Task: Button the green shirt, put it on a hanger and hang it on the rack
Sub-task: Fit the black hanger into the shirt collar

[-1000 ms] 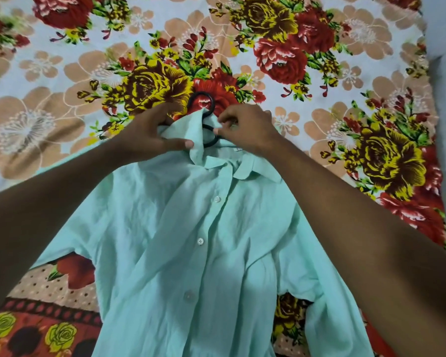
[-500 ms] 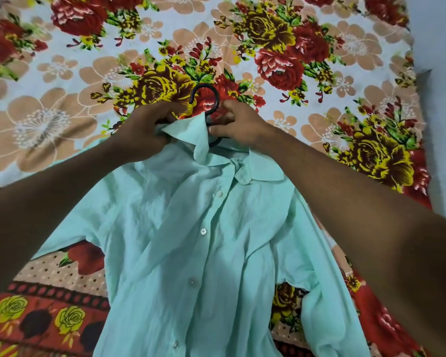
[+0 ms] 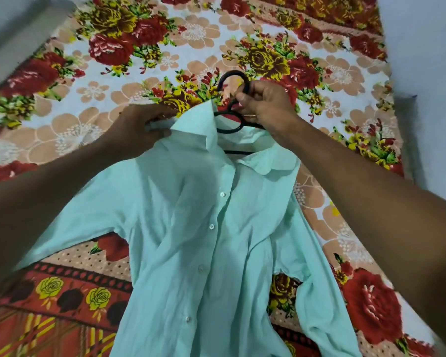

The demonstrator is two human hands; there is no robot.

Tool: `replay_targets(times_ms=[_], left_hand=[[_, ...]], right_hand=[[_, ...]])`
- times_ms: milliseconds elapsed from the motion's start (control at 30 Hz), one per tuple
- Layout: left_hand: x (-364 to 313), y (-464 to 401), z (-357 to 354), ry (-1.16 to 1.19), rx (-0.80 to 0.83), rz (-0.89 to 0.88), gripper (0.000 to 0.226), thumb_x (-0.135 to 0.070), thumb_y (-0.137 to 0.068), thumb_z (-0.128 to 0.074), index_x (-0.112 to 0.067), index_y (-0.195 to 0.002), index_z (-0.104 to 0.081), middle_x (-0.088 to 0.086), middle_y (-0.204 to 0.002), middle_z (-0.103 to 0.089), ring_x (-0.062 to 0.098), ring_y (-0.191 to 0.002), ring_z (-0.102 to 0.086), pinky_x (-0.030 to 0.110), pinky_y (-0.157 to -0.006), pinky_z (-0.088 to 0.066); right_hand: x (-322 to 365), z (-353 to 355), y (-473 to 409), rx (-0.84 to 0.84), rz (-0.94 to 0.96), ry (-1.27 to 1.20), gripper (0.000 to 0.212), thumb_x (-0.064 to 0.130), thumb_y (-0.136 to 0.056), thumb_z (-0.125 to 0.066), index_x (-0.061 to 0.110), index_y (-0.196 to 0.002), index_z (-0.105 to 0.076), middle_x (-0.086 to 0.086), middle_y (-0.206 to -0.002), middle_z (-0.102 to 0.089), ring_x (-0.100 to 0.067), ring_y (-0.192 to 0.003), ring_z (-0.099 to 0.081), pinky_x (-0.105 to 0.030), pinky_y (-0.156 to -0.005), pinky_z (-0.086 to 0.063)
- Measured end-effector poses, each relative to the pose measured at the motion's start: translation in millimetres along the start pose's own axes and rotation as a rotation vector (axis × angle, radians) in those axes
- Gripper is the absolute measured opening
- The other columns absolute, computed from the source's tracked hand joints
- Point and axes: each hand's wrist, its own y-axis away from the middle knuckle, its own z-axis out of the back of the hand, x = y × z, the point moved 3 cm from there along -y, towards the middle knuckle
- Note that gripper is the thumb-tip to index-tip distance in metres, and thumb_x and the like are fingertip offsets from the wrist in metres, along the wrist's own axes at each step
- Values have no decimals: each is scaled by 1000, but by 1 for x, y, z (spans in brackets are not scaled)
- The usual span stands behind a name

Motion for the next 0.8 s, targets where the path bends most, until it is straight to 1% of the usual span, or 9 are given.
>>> replay_targets(times_ms=[67,133,200,367,500,533,600,667,800], left_hand=[[-9,-2,23,-31,-26,-25,37,-14,-91,-80,-9,-126,-73,10,-112,-74,21,-97,-64,31,-85,-45],[-29,-5,58,-67,-57,-33,29,-15,-91,-80,-5,-118,-75,14,-105,-75,20,-88,-64,29,-79,-45],[-49,-14,96,-54,-132,-31,23,-13,-91,-79,-1,-110,-76,15,-94,-73,10,-79,-59,26,-71,-42],[-112,-35,200,19,-292,-3,18,-18,-91,-80,-6,-102,-75,11,-84,-66,-2,-66,-49,15,-68,-41],[-167,-53,278,13,-320,-29,18,-16,-90,-80,-18,-108,-77,9,-97,-75,3,-76,-61,2,-73,-40],[-177,-57,291,12,-328,-36,20,-15,-88,-81,-22,-107,-76,10,-98,-76,3,-74,-61,4,-76,-43],[-210,-65,330,52,-345,-68,28,-16,-86,-84,-30,-105,-71,12,-101,-76,2,-76,-64,20,-85,-52],[-245,-67,363,109,-354,-106,29,-22,-87,-85,-37,-104,-68,6,-103,-76,8,-84,-68,27,-86,-56],[-302,-79,414,100,-403,-212,12,-23,-94,-77,-22,-106,-77,-27,-88,-75,-13,-80,-66,1,-75,-47]], right_hand=[[25,8,4,-15,47,9,8,5,-101,-64,4,-107,-69,-15,-101,-75,-19,-92,-77,-29,-77,-63],[67,19,15,-44,104,28,6,5,-101,-64,7,-103,-70,-15,-104,-76,-22,-95,-78,-31,-81,-64],[112,35,22,-93,160,31,7,5,-100,-65,9,-99,-71,-10,-97,-77,-19,-92,-78,-27,-79,-62],[244,79,40,-198,324,15,13,2,-98,-67,13,-93,-73,-1,-86,-77,-15,-84,-77,-27,-80,-62],[357,113,59,-241,426,-26,14,-1,-96,-67,12,-94,-72,-11,-91,-76,-16,-82,-75,-32,-87,-63],[378,117,63,-239,443,-19,12,-1,-96,-68,11,-94,-73,-14,-94,-76,-17,-84,-76,-33,-86,-63],[434,131,76,-255,487,-30,8,0,-95,-70,7,-97,-73,-16,-94,-77,-18,-84,-78,-29,-77,-63],[481,145,89,-252,504,-54,6,0,-95,-70,2,-101,-73,-17,-95,-78,-20,-84,-79,-26,-73,-62],[546,162,106,-185,505,3,8,0,-96,-70,0,-103,-72,-20,-100,-77,-26,-89,-79,-36,-82,-65]])
